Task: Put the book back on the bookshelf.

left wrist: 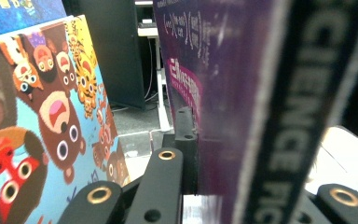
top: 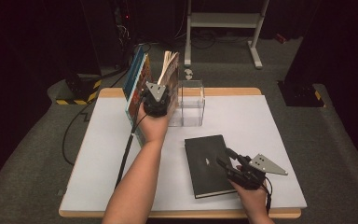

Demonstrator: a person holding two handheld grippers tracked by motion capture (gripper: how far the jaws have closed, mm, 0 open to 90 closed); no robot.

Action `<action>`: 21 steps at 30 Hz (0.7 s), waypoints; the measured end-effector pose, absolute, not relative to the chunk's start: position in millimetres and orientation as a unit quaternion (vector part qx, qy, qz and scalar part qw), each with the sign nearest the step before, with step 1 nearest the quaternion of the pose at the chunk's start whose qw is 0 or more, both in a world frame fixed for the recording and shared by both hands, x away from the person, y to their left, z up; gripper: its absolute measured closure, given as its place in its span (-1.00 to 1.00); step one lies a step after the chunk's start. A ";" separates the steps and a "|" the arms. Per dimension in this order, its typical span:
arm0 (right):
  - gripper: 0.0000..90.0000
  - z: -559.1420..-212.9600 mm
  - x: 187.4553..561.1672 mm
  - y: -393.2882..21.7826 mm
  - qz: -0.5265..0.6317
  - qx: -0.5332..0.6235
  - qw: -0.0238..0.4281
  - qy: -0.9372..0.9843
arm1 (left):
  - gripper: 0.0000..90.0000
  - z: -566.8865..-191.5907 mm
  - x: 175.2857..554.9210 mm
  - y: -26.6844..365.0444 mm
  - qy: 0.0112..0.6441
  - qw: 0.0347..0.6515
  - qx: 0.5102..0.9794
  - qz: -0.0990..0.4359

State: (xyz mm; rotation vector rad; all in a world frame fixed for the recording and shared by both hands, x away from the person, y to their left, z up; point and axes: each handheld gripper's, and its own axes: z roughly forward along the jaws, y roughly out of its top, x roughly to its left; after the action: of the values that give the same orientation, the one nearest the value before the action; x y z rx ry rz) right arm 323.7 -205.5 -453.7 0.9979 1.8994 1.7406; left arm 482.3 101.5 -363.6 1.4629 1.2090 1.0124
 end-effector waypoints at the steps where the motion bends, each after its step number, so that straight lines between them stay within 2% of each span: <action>1: 0.06 -453.8 323.8 -205.5 0.619 0.355 0.188 0.675 | 0.86 -364.0 484.0 101.1 0.495 0.474 0.598 0.415; 21: 0.06 -453.9 323.4 -205.5 0.621 0.353 0.185 0.675 | 0.86 -378.2 501.8 98.0 0.505 0.467 0.593 0.419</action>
State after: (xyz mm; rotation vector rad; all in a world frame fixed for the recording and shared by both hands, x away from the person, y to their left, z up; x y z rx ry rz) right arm 323.4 -205.5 -453.9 0.9943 1.9021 1.7497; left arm 501.8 98.0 -378.2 1.4543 1.2395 1.0275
